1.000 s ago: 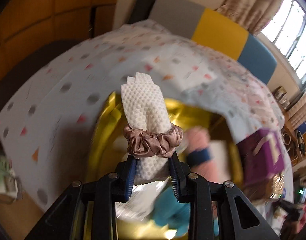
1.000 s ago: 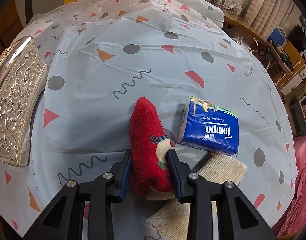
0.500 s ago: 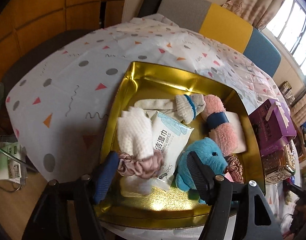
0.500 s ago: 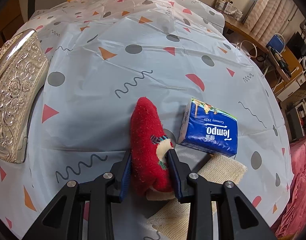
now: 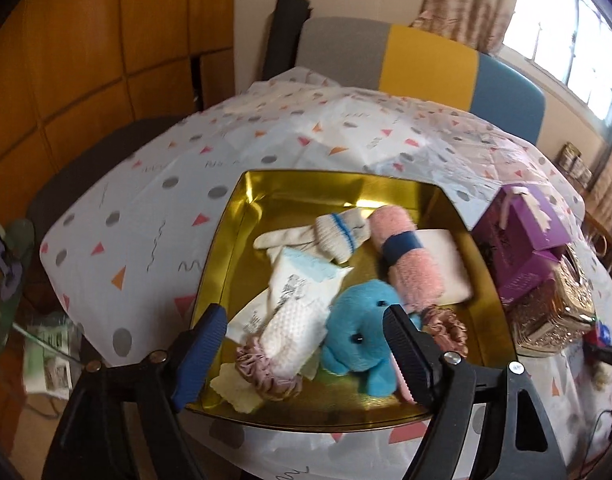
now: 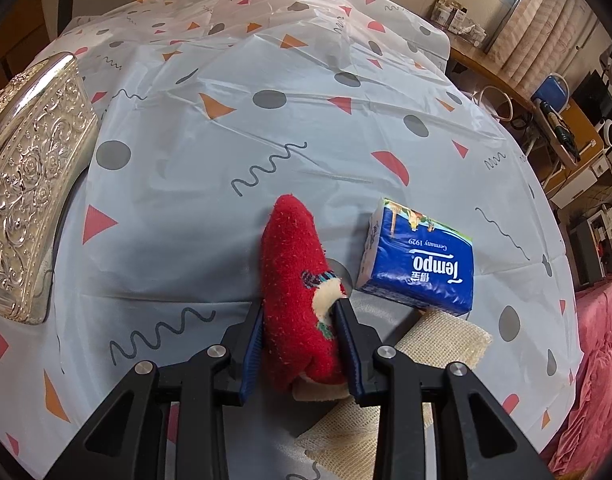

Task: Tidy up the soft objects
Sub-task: 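Lift the red sock off the bed cover with the right tool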

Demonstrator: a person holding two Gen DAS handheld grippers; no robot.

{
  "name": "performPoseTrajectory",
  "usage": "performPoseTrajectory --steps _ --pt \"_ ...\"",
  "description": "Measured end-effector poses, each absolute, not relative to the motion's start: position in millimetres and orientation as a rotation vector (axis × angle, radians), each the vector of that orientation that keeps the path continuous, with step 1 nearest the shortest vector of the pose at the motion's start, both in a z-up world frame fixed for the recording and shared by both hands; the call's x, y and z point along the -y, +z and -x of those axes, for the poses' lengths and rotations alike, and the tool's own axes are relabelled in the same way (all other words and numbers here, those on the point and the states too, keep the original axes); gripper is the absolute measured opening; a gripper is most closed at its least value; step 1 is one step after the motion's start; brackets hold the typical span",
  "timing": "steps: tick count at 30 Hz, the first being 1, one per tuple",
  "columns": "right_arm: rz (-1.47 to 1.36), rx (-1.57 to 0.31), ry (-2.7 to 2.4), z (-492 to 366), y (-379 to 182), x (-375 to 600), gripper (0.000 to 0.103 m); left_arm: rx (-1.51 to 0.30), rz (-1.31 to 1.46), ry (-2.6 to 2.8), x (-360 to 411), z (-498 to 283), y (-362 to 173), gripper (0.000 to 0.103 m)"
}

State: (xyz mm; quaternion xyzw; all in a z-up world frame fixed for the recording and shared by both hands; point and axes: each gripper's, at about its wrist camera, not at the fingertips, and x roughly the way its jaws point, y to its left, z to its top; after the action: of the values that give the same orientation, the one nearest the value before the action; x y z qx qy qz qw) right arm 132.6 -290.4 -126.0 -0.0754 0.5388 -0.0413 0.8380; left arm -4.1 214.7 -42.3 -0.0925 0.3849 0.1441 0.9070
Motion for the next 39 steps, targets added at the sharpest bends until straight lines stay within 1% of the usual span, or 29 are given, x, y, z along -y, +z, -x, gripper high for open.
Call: performPoseTrajectory --steps 4,7,10,20,23,24,27,32,39 --pt "0.154 -1.140 -0.087 -132 -125 291 0.034 -0.766 0.149 0.283 -203 6 -34 0.084" --pt "0.133 -1.135 -0.085 -133 -123 294 0.031 -0.752 0.131 0.270 -196 8 -31 0.087" --pt "0.113 -1.132 -0.082 -134 -122 296 0.029 -0.744 0.119 0.258 -191 9 -29 0.088" --pt "0.106 -1.136 -0.074 -136 -124 294 0.029 -0.754 0.097 0.243 -183 12 -33 0.088" --pt "0.017 -1.122 -0.045 -137 -118 300 0.022 -0.757 0.105 0.240 -185 13 -34 0.088" --pt "-0.013 -1.111 -0.038 -138 -115 301 0.019 -0.758 0.106 0.238 -185 13 -35 0.088" --pt "-0.078 -1.076 -0.047 -140 -105 304 0.018 -0.762 0.117 0.233 -188 15 -37 0.088" --pt "-0.090 -1.027 -0.056 -146 -84 298 0.016 -0.764 0.127 0.236 -194 18 -41 0.088" --pt "-0.098 -0.888 0.026 -160 -13 276 0.016 -0.769 0.156 0.241 -201 18 -45 0.088"
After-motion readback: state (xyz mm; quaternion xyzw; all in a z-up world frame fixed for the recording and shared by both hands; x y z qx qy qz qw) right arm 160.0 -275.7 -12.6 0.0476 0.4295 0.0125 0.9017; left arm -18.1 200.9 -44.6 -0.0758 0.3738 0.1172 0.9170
